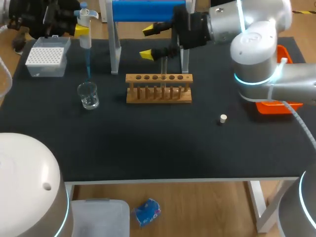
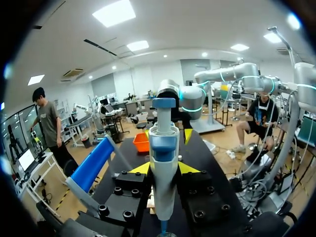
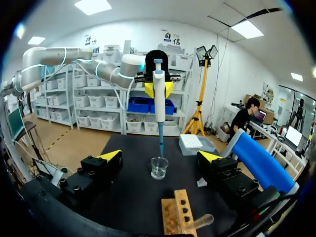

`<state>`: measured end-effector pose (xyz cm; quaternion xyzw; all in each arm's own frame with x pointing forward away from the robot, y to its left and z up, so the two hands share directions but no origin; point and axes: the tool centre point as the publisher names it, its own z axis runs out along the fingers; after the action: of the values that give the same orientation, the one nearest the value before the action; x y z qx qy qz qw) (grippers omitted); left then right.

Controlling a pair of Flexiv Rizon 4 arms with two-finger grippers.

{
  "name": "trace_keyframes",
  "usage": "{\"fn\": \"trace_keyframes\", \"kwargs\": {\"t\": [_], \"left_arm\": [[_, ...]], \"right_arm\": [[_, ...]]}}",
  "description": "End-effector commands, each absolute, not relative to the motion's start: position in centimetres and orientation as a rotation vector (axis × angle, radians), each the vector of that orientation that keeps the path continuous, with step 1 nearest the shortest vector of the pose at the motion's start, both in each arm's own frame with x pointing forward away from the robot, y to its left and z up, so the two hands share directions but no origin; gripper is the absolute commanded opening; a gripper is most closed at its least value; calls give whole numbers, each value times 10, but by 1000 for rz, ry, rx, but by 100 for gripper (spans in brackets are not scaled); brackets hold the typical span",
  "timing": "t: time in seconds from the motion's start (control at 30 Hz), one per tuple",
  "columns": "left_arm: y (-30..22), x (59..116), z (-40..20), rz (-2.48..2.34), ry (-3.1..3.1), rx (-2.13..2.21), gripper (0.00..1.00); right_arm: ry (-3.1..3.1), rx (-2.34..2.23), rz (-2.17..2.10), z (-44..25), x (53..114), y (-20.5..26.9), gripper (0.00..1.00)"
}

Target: Invert the test tube, pick up the pipette, mount the tip to pipette, aspirate from beaker and dispense into the tube, eject the tip, return the pipette, and cap with the stopper.

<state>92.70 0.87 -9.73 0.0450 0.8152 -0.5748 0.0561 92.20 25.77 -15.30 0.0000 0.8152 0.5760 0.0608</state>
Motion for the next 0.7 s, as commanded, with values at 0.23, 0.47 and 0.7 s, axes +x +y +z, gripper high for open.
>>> {"fn": "trace_keyframes", "kwargs": {"t": [0.23, 0.47, 0.7], "left_arm": [[4, 917, -94, -1719, 2484, 121, 0], [2, 918, -90, -1708, 2489, 118, 0], [-3, 920, -88, -1696, 2502, 118, 0]], "right_arm": [[2470, 30, 1653, -158, 917, 178, 100], [2456, 109, 1608, -177, 929, 152, 100], [2445, 198, 1549, -195, 944, 140, 100]]}}
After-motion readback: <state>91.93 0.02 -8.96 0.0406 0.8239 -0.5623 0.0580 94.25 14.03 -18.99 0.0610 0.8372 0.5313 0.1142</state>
